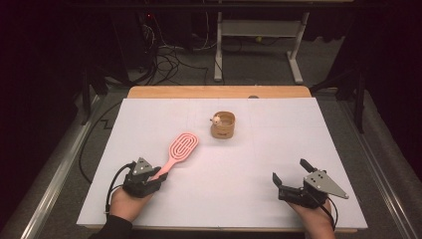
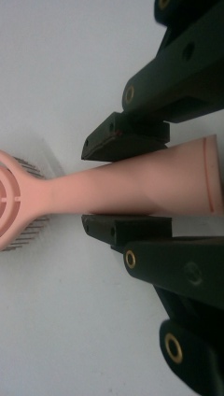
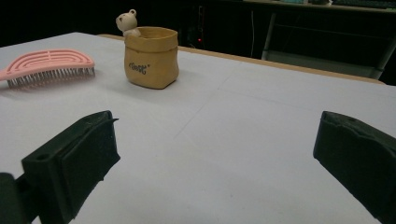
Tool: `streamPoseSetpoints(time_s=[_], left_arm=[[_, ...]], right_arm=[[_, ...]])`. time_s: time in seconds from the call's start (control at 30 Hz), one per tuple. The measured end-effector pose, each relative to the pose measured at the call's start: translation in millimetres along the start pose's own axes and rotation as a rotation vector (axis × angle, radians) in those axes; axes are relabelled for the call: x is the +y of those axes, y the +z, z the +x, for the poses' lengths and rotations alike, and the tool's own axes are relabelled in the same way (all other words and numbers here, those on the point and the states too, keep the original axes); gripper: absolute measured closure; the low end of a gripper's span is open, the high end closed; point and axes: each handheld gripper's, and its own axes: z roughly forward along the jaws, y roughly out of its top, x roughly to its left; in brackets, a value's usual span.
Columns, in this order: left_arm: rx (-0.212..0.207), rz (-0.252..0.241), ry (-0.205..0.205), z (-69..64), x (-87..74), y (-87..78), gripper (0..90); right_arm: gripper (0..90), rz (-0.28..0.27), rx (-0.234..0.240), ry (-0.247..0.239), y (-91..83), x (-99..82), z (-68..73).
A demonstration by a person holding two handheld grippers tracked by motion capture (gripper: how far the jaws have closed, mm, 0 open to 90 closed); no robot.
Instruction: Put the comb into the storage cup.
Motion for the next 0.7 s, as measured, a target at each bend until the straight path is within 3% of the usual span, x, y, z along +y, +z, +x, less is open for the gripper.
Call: streamPoseSetpoints(time_s=[0.47, 0.7], left_arm=[[0.010, 0.029, 0.004, -5.6, -9.0, -14.2, 62.4], [0.005, 0.032, 0.001, -9.9, -25.0, -29.4, 62.4]], right_arm=[[0.2, -0.006, -0.003, 0.002, -2.8, 0.4, -1.5], [0.2, -0.006, 0.000, 0.000, -2.8, 0.5, -0.8]])
